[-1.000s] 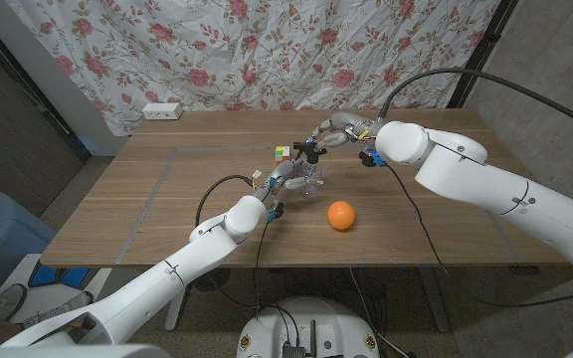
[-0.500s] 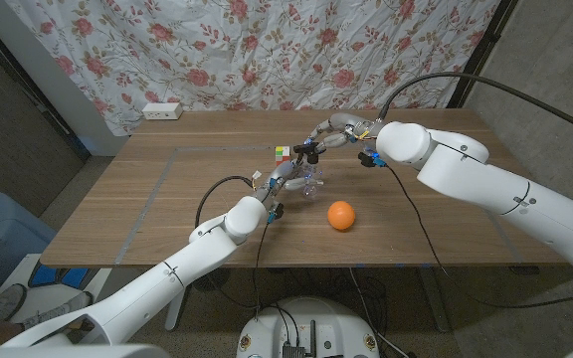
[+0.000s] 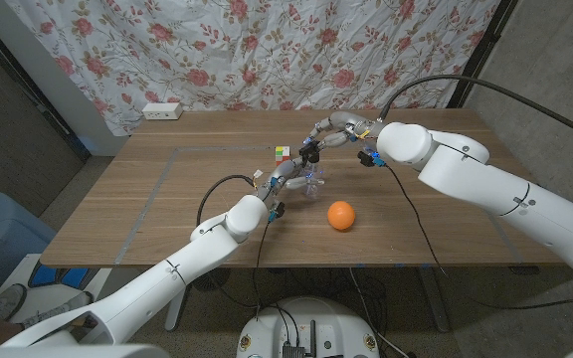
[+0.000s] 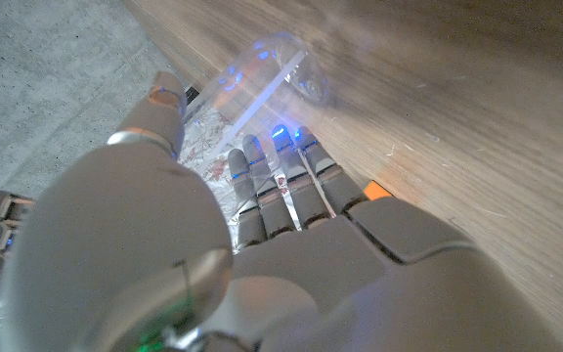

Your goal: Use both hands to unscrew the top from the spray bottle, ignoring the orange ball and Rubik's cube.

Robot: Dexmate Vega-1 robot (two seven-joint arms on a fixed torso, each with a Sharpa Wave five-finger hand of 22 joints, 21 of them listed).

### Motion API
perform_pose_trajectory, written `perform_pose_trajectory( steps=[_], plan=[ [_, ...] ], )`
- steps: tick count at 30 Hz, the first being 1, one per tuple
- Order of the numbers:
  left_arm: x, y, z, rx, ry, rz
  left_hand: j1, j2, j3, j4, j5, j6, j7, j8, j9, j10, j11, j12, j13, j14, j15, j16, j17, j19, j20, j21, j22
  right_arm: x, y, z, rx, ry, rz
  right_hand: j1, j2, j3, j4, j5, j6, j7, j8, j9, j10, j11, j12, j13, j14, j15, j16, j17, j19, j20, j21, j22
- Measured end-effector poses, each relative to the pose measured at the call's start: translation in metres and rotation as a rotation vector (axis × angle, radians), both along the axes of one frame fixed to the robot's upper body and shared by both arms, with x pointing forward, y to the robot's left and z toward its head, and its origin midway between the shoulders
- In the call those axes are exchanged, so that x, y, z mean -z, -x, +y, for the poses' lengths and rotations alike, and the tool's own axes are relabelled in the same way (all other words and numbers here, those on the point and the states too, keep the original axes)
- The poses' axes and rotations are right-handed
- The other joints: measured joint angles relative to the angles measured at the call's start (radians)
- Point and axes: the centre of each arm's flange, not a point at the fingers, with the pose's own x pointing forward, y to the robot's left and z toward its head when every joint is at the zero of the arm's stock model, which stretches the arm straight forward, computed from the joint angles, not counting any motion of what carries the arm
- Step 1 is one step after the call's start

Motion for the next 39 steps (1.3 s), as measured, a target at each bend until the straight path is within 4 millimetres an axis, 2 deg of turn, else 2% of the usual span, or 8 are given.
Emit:
perform_pose_trajectory(
  steps=[10,11,25,28,31,33,36,39],
  plan=[
    [-0.001,-0.001,0.0,0.002,0.001,-0.002,0.0,0.0,0.002,-0.002,-0.005,0.0,0.0,-0.001,0.0,0.004,0.002,-0.003,0.001,0.005,0.005,0.0,0.0,0.0,0.0,0.0,0.0,-0.002,-0.001,-0.001,-0.01,-0.018,-0.019,0.039,-0.019,0.001,-0.001,0.008,0.021,0.0,0.001,-0.004,-0.005,0.004,-0.006,0.0,-0.019,0.004,-0.001,0.0,-0.007,-0.007,0.0,0.0],
    [-0.001,-0.001,0.0,0.002,0.001,-0.003,0.0,0.0,0.002,-0.002,-0.005,0.0,0.0,0.0,0.0,0.004,0.002,-0.003,0.001,0.005,0.005,0.0,0.0,0.0,0.0,0.0,0.0,-0.002,-0.001,-0.001,-0.011,-0.02,-0.02,0.059,-0.021,0.001,-0.001,0.008,0.021,0.0,0.001,-0.006,-0.011,0.002,-0.007,0.0,-0.026,0.004,-0.004,0.0,-0.007,-0.007,0.0,0.0],
    [-0.001,-0.001,-0.001,0.002,0.012,-0.017,-0.005,-0.005,0.006,-0.006,-0.005,0.009,0.002,0.004,0.0,0.013,0.004,-0.004,0.006,0.009,0.001,0.0,0.0,0.0,0.0,0.0,0.0,-0.006,0.002,-0.005,-0.022,-0.032,-0.05,0.08,-0.041,0.005,0.003,0.008,0.027,-0.005,0.001,-0.014,-0.024,-0.001,-0.013,0.0,-0.045,0.009,-0.012,0.0,-0.018,-0.018,0.0,0.0],
    [-0.002,0.0,0.0,-0.002,0.017,-0.025,-0.005,-0.005,0.006,-0.006,-0.005,0.009,0.002,0.004,0.0,0.013,0.004,-0.004,0.006,0.009,0.002,0.0,0.001,0.0,0.0,0.0,0.0,-0.007,0.003,-0.006,-0.023,-0.031,-0.056,0.08,-0.041,0.005,0.003,0.008,0.019,0.002,-0.004,-0.018,-0.03,0.0,-0.017,0.0,-0.045,0.009,-0.012,0.0,-0.018,-0.018,0.0,0.0],
    [-0.002,0.0,0.0,-0.005,0.022,-0.033,-0.005,-0.005,0.006,-0.006,-0.005,0.009,0.002,0.004,0.0,0.013,0.004,0.0,0.006,0.011,-0.001,0.0,0.005,0.0,0.0,0.0,0.0,-0.009,0.005,-0.008,-0.026,-0.031,-0.06,0.09,-0.031,0.005,0.004,0.008,-0.001,0.0,-0.016,-0.02,-0.035,-0.001,-0.017,0.0,-0.045,0.009,-0.012,0.004,-0.022,-0.021,-0.003,0.0],
    [-0.002,0.0,0.001,-0.007,0.025,-0.037,-0.005,-0.005,0.006,-0.006,-0.005,0.009,0.002,0.005,0.0,0.013,0.004,0.0,0.006,0.013,-0.002,0.0,0.005,0.0,0.0,0.0,0.0,-0.01,0.006,-0.009,-0.028,-0.03,-0.063,0.09,-0.031,-0.007,0.015,0.008,-0.028,0.0,-0.032,-0.025,-0.039,0.002,-0.017,0.0,-0.045,0.009,-0.012,0.005,-0.021,-0.021,-0.003,0.0],
    [-0.002,0.0,0.001,-0.012,0.031,-0.045,-0.005,-0.005,0.006,-0.006,-0.005,0.009,0.002,0.01,0.0,0.017,0.007,0.001,0.006,0.014,0.0,0.0,0.005,0.0,0.0,0.0,0.0,-0.012,0.008,-0.01,-0.035,-0.026,-0.067,0.057,-0.063,-0.027,0.035,0.007,-0.074,-0.002,-0.062,-0.032,-0.049,0.013,-0.018,0.0,-0.041,0.021,-0.012,0.005,-0.012,-0.012,0.001,0.0],
    [-0.002,0.001,0.001,-0.014,0.033,-0.052,-0.005,-0.005,0.006,-0.006,-0.005,0.009,0.002,0.012,0.0,0.019,0.009,0.001,0.006,0.014,0.0,0.0,0.005,0.0,0.0,0.0,0.0,-0.014,0.009,-0.013,-0.031,-0.023,-0.075,0.026,-0.067,-0.042,0.045,0.001,-0.098,0.0,-0.078,-0.037,-0.052,0.017,-0.02,0.0,-0.041,0.028,-0.012,0.005,0.004,-0.01,0.001,0.0]
  ],
)
